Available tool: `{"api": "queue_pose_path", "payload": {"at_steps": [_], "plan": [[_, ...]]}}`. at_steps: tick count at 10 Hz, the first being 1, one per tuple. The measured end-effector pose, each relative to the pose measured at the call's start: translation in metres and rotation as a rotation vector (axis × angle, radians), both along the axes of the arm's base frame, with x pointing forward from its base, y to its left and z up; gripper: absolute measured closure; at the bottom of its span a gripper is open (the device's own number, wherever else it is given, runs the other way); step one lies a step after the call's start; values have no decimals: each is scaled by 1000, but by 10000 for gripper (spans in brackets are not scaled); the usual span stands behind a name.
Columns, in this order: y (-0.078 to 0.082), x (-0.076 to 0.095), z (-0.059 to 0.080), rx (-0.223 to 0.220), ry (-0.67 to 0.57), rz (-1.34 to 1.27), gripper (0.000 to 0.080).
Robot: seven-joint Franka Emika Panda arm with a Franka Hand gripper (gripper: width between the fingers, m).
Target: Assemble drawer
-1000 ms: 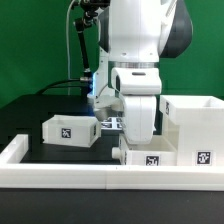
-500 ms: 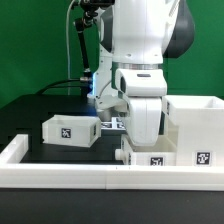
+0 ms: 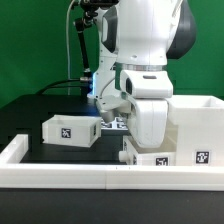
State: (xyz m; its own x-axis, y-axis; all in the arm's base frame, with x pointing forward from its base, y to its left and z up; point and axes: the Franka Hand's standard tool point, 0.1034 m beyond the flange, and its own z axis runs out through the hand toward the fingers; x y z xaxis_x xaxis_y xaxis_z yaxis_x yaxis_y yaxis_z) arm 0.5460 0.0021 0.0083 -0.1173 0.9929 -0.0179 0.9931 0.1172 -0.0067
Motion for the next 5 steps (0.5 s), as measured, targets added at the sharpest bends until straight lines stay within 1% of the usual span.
{"api": "queue_pose_path", "payload": {"at_steps": [1,2,3,4,5], "plan": [[0,0,0,1,-5,-17,541],[0,0,1,1,-6,-20,541],[-1,0,2,1,-4,-21,341],[0,1,5,0,-8,-22,341],[1,4,11,-1,-19,-24,218]]}}
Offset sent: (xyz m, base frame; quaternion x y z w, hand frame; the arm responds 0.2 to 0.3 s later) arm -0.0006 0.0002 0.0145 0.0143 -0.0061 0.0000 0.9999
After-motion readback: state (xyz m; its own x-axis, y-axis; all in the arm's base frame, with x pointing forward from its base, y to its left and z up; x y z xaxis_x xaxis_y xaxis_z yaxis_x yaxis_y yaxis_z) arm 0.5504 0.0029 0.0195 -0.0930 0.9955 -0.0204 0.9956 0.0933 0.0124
